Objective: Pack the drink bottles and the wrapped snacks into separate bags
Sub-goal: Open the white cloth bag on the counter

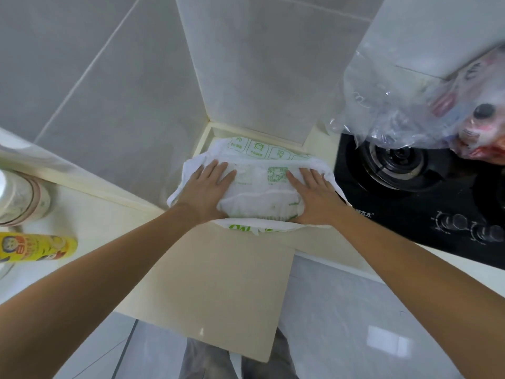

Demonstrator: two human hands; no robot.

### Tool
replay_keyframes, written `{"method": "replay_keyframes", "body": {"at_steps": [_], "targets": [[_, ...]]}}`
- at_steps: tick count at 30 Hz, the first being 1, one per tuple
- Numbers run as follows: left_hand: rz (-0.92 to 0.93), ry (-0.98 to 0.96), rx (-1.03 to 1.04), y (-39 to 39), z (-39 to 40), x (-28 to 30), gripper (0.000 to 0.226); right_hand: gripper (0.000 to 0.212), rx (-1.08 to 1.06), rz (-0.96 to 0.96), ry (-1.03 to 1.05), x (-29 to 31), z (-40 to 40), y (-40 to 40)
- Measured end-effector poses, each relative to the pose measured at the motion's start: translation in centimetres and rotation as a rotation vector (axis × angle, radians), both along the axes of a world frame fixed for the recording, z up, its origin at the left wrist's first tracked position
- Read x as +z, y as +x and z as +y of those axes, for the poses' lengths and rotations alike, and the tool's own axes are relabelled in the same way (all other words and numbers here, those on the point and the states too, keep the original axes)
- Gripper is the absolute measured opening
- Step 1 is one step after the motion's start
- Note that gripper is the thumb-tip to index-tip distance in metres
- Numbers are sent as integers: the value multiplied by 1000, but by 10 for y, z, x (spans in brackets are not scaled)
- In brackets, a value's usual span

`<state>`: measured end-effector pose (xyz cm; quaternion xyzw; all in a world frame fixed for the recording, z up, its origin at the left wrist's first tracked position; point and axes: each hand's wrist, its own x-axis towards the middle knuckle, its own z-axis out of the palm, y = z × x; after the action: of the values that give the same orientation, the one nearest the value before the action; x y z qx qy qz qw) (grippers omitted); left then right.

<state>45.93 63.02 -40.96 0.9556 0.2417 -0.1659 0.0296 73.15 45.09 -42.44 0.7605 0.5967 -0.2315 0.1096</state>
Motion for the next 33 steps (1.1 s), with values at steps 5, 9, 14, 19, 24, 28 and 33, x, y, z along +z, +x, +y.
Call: {"method": "replay_keyframes", "body": {"at_steps": [5, 9, 14, 19, 24, 28, 33], "targets": [[-160, -66, 4, -19, -6, 9, 89, 89, 80, -86, 343, 10, -14, -15], [-11, -138, 70, -20, -4, 8, 118, 95, 62, -68, 487, -4, -35, -19], [126, -128, 95, -9, -7, -1, 148, 121, -16, -9, 179, -10, -33, -11], [213, -74, 87, 7, -10, 7, 155, 123, -52, 13, 145, -8, -30, -12], [3, -18, 38, 1, -15, 27, 108, 104, -16, 8, 320, 11, -29, -17], [-218, 2, 55, -15, -34, 47, 89, 93, -19, 12, 397, 28, -34, -28], [-251, 43, 101, -23, -64, 75, 83, 88, -95, 51, 446, 53, -51, -44]]}}
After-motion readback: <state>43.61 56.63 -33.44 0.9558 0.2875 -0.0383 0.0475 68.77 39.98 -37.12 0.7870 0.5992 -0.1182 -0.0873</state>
